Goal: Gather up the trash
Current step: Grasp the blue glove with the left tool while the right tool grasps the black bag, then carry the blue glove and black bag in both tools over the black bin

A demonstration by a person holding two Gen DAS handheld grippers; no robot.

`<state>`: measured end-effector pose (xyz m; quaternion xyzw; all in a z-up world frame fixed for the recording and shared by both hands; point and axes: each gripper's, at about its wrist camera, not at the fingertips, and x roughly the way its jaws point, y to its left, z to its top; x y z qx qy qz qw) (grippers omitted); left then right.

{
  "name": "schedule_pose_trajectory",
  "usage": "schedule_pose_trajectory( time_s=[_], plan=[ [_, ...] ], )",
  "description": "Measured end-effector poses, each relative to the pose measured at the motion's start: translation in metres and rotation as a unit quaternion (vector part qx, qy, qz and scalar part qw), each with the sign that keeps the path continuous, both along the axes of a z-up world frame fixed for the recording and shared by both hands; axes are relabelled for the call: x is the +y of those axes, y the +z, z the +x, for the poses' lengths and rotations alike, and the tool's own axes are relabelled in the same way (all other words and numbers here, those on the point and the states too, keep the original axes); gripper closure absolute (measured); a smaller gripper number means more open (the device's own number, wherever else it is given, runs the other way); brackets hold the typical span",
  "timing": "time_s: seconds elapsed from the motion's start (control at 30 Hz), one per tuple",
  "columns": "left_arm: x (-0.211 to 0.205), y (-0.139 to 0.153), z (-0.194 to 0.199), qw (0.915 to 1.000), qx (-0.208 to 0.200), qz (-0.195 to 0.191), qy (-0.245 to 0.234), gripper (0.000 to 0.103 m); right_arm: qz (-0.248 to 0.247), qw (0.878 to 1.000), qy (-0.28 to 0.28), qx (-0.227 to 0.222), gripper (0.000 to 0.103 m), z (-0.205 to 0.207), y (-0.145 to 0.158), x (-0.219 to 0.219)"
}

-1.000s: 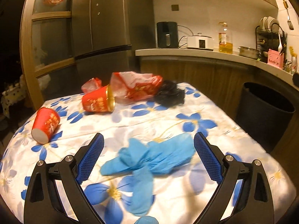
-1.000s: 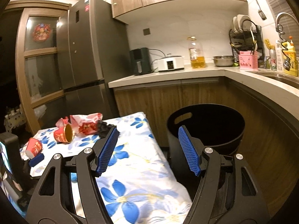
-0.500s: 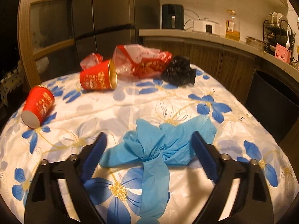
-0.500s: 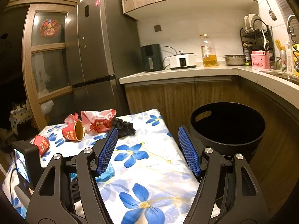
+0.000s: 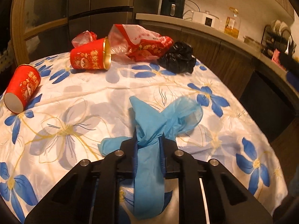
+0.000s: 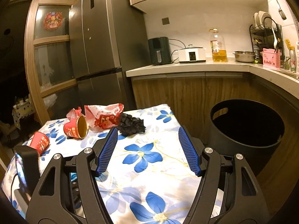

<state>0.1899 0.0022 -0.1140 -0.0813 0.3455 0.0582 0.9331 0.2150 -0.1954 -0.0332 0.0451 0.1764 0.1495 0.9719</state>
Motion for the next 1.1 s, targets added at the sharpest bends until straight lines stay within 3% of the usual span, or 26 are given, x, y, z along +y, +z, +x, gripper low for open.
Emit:
schedule_pose_trajectory(
  time_s=[0.4, 0.53, 0.73, 1.0, 1.1],
  plan=[
    [0.039, 0.038, 0.002, 0.997, -0.061, 0.01, 0.048, 0.087, -0.024, 0.999, 0.025, 0.006, 0.037, 0.068, -0.011, 0.057],
    [0.047, 0.044, 0.004, 0.9952, -0.074, 0.026, 0.058, 0.087, -0.038, 0.998, 0.038, 0.015, 0.042, 0.096, -0.021, 0.08],
    [0.063, 0.041, 0.006, 0.9951, -0.069, 0.021, 0.068, 0.087, -0.067, 0.995, 0.061, 0.033, 0.061, 0.12, -0.038, 0.104],
    [0.069, 0.036, 0.011, 0.9959, -0.059, 0.009, 0.068, 0.087, -0.084, 0.992, 0.082, 0.04, 0.095, 0.124, -0.043, 0.114],
    [0.068, 0.036, 0.012, 0.9959, -0.059, 0.009, 0.068, 0.087, -0.082, 0.992, 0.082, 0.041, 0.102, 0.123, -0.041, 0.113]
  ],
)
